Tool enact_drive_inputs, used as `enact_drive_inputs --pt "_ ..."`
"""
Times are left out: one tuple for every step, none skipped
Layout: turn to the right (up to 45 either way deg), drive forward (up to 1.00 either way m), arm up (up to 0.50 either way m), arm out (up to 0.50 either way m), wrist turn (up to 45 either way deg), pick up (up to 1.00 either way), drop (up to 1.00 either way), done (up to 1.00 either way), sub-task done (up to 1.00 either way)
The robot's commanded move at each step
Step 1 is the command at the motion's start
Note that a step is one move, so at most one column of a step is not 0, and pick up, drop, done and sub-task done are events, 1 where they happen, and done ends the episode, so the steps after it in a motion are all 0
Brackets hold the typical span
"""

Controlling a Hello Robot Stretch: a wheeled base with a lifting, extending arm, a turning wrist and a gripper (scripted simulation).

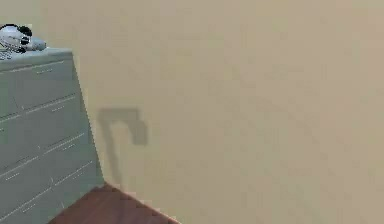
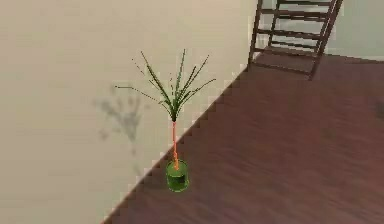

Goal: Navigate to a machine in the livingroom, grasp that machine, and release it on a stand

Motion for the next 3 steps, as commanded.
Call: enact_drive_inputs --pt "-45.0 0.0 0.0 0.0 0.0 0.0 0.0 0.0 0.0" --pt "-45.0 0.0 0.0 0.0 0.0 0.0 0.0 0.0 0.0" --pt "-45.0 0.0 0.0 0.0 0.0 0.0 0.0 0.0 0.0"
